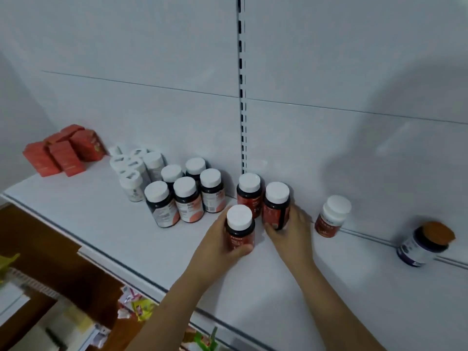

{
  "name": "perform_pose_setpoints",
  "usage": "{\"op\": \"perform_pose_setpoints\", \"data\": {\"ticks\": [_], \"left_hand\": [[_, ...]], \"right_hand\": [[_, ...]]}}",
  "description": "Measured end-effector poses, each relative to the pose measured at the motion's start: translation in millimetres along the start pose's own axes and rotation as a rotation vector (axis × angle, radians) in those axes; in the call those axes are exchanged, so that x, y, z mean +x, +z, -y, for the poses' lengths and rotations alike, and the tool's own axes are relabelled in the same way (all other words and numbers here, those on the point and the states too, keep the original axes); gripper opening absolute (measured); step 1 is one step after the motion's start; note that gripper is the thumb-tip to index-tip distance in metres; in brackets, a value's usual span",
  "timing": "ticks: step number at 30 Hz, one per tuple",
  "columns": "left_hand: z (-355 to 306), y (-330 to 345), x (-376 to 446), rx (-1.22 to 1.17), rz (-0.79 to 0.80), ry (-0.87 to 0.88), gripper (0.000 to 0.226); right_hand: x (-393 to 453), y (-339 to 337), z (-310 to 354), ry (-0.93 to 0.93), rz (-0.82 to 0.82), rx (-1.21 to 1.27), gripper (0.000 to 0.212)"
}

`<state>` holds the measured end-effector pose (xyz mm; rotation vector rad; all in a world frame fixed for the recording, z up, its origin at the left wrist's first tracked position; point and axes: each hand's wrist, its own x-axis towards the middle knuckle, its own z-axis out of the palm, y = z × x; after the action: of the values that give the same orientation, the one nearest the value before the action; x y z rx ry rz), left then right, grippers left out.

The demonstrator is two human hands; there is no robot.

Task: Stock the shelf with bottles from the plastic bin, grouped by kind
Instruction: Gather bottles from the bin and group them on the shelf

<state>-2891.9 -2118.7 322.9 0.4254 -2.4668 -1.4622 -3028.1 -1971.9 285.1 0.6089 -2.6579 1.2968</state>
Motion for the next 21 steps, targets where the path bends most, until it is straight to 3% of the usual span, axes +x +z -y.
{"op": "perform_pose_setpoints", "data": {"ticks": [4,8,12,15,19,21], "left_hand": [[20.6,-3.7,32.1,0.234,0.081,0.122,0.094],[32.9,-0.3,63.0,0.428,0.188,0.196,0.122],[45.0,0.9,74.5,0.589,0.322,0.194,0.142],[47.4,-7.7,80.0,0.634,0.415,0.232,0.140],[53.4,-23.2,79.5,0.622,0.511,0.321,0.128],[55.9,-29.1,67.3,0.519,0.476,0.351,0.120]], "right_hand": [[-2.4,6.9,-2.5,0.026,-0.063,-0.288,0.054],[-0.8,9.7,-0.1,0.055,-0.030,-0.360,0.061],[-4.1,1.7,5.6,0.138,0.069,-0.338,0.054],[-13.2,-10.5,19.9,0.226,0.096,-0.289,0.058],[-40.4,-22.3,47.0,0.332,-0.092,-0.237,0.052],[-57.0,-26.8,61.7,0.374,-0.220,-0.202,0.047]]}}
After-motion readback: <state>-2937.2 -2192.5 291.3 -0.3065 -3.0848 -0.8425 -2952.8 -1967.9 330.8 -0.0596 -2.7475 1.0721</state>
